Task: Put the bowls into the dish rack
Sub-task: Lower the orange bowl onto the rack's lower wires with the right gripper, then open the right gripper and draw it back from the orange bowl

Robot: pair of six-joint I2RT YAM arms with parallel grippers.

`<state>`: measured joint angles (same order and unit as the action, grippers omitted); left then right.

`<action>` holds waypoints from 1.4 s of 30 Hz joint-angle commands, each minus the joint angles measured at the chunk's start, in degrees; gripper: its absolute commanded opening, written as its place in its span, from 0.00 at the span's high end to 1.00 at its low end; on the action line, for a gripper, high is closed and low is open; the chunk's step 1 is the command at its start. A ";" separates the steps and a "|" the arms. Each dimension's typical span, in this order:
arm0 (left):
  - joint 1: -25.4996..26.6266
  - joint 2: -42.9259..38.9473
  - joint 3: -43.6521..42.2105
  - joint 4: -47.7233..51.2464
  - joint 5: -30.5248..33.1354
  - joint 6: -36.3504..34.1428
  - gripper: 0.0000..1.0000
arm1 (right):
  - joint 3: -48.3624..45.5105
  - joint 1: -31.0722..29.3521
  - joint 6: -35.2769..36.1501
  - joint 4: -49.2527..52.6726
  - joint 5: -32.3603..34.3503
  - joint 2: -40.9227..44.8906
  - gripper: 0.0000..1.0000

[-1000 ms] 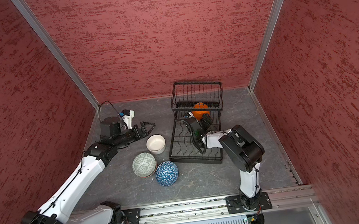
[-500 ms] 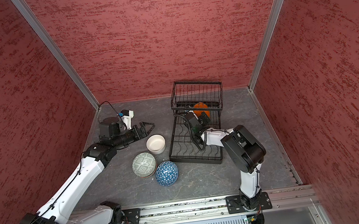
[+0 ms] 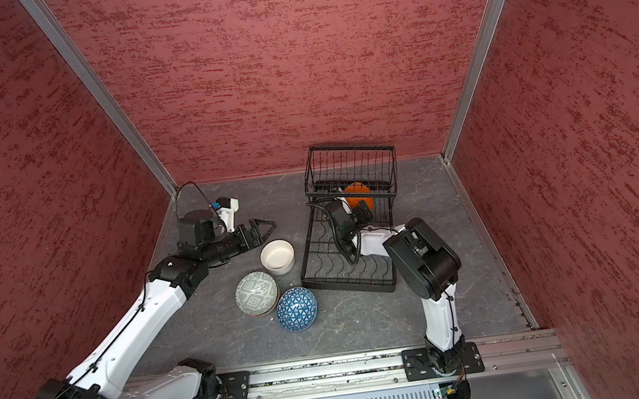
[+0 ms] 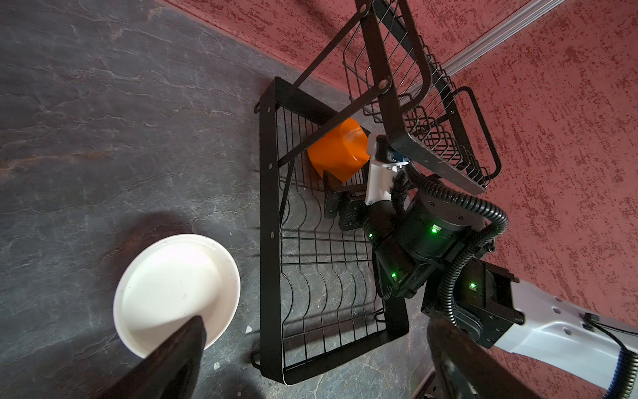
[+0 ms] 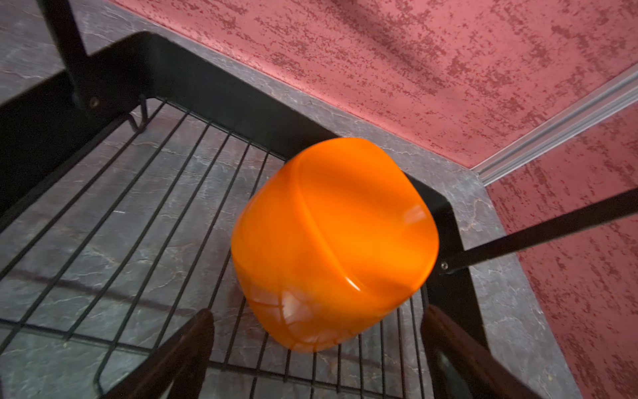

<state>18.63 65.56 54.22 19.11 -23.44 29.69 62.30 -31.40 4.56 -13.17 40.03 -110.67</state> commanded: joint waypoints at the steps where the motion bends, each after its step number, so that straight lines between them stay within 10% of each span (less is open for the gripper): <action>1: -0.27 -1.05 -0.53 0.52 1.28 -1.06 0.00 | -1.38 0.13 -1.39 0.14 -5.19 3.30 0.06; 26: -0.36 -1.35 2.91 15.40 11.63 0.19 0.00 | -10.07 -0.02 -9.02 10.70 -47.27 24.08 0.07; 42: -0.48 0.09 2.65 19.13 13.09 0.30 0.00 | -10.76 -0.05 -12.11 16.20 -58.54 30.73 0.07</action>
<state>18.59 65.39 55.64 36.14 -11.42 30.15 51.09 -31.44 -5.93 1.65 -14.37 -82.72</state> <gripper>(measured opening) 0.996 0.927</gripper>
